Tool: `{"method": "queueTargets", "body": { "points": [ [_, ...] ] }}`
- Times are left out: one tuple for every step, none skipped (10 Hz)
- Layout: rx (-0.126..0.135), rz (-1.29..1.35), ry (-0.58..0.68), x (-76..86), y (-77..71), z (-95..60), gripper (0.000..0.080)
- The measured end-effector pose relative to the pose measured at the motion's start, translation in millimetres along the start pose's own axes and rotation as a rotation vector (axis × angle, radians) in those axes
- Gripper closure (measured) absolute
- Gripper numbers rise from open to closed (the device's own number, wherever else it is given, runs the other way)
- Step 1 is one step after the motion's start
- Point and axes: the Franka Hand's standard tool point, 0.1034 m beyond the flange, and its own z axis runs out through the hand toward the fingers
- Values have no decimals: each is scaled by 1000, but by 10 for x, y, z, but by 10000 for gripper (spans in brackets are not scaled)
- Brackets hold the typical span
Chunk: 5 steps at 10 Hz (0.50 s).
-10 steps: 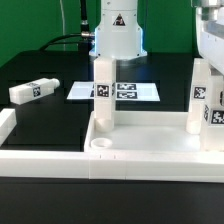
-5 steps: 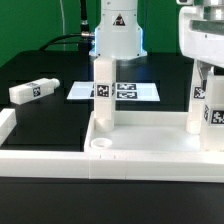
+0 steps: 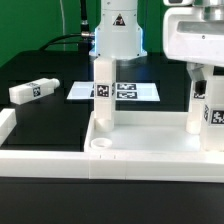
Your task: Assemble desk
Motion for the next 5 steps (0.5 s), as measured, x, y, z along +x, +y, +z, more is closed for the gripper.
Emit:
{"method": "queueTargets", "body": {
  "points": [
    [-7,-99,8,9,1,-4,150],
    [-15,-196,15,7,2,-3,150],
    [-20,-264,20,12,-2,-8,150],
    [-19,-371,25,37,1,-9,150],
    [-16,-419,29,45,-3,-2,150]
  ]
}}
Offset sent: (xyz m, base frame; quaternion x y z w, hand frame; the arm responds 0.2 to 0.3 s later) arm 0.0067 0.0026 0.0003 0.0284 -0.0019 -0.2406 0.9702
